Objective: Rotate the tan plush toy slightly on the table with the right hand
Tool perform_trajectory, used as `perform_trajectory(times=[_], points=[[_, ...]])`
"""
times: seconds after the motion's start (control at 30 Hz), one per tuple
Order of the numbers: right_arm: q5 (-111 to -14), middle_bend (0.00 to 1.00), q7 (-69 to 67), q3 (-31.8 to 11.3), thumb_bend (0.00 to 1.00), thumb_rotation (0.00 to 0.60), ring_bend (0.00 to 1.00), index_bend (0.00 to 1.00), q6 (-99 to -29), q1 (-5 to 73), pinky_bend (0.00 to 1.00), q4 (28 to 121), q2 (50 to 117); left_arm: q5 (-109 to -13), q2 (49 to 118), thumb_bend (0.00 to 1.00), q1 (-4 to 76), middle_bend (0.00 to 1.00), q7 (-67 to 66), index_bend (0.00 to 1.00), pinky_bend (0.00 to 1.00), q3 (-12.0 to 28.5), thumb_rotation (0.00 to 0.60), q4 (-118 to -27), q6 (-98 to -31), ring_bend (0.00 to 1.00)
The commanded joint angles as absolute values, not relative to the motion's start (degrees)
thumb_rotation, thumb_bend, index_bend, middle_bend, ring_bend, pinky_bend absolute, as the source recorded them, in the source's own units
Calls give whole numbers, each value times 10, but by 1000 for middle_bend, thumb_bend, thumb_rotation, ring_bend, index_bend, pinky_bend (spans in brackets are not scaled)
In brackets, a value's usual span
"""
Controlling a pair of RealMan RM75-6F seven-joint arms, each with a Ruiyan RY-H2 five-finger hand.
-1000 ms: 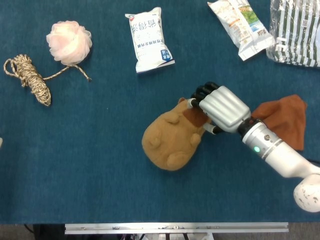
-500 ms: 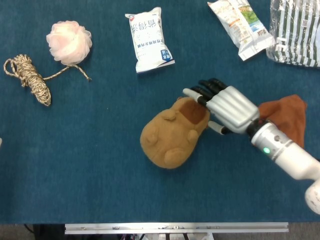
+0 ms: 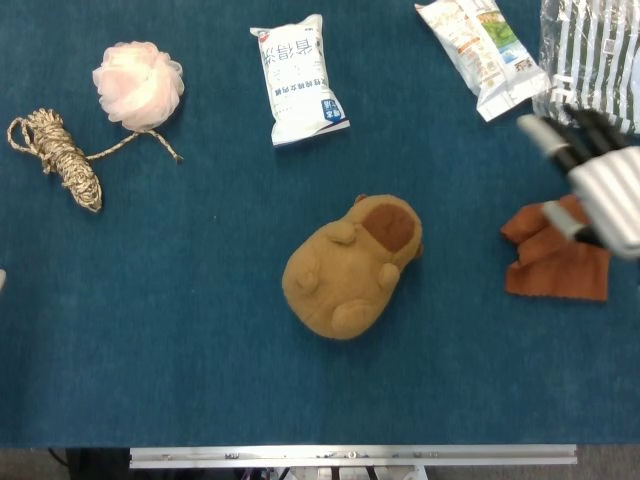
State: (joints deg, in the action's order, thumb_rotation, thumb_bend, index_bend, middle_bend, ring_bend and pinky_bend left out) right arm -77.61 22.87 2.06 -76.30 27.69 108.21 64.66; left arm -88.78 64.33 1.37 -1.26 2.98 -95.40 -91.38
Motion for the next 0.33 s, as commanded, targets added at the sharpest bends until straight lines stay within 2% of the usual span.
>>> perform_trajectory(times=[0.03,0.33], points=[[-806,172,189,37,262,600,66,0,-836,211,117,1073,617,-892,644,169,16,232,-16,347,140,29,600,-956,-912,131],[-834,185,141,49,261,600,66,0,-899,134,117,1050,591,-899,644,169,23,232,-23,347,140,26,600,-961,-904,131]])
